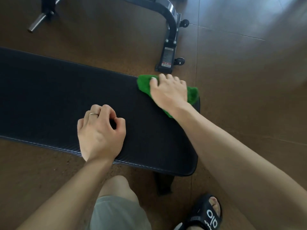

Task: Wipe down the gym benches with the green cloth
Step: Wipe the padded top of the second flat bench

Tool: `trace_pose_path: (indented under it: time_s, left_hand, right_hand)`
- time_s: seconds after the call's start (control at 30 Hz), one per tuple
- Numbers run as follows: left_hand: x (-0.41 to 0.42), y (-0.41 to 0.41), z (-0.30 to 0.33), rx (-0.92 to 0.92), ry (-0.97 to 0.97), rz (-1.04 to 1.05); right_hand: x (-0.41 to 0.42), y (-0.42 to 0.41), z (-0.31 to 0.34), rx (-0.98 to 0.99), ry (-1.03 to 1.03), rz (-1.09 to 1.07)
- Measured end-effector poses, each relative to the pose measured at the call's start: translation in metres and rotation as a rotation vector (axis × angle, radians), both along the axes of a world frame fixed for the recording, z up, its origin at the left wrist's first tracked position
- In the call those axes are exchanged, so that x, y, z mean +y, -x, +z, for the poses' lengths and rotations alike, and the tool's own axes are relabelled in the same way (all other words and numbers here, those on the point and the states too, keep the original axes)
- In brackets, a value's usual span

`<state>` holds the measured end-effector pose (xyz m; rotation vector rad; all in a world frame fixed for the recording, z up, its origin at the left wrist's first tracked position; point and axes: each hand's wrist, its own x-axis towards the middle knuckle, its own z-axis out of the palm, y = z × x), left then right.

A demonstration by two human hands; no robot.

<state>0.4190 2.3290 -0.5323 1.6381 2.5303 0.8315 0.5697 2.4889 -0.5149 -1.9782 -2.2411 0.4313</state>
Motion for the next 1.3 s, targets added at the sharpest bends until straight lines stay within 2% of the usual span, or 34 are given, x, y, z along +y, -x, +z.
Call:
trace_pose_path:
  time_s: [0.13,0.3,0.6,0.77,0.93,1.03,1.13,1.23,1.3]
  left_hand:
    - [0.003,0.0,0.002,0.007,0.026,0.011]
    - [-0.001,-0.001,0.003,-0.033,0.027,0.017]
    - [-0.002,0.001,0.007,-0.099,0.033,0.021]
    - [-0.002,0.0,0.006,-0.098,0.018,0.015]
    - [-0.002,0.002,0.003,-0.054,0.023,-0.018]
    - [0.0,0.002,0.004,-0.057,0.027,-0.03]
    - [-0.002,0.004,0.004,-0.119,-0.004,-0.027]
    - [-0.004,0.01,0.004,-0.249,-0.056,-0.011]
    - [-0.003,0.011,0.003,-0.26,-0.058,-0.013]
  right_hand:
    - [-0.01,0.017,-0.008,-0.016,-0.066,0.143]
    - [-0.01,-0.009,-0.009,0.026,-0.08,0.213]
    - [-0.037,-0.058,-0.012,0.079,-0.102,-0.029]
    - [-0.117,-0.059,-0.003,0.191,0.068,-0.278]
    - [-0.195,-0.045,-0.008,0.09,0.013,-0.283]
    - [-0.235,-0.026,-0.018,0.038,-0.178,-0.141]
    - [-0.255,-0.015,-0.038,-0.058,-0.282,0.219]
    - [-0.228,-0.019,-0.044,-0.24,-0.428,0.495]
    - [-0.205,-0.016,-0.041,-0.284,-0.444,0.614]
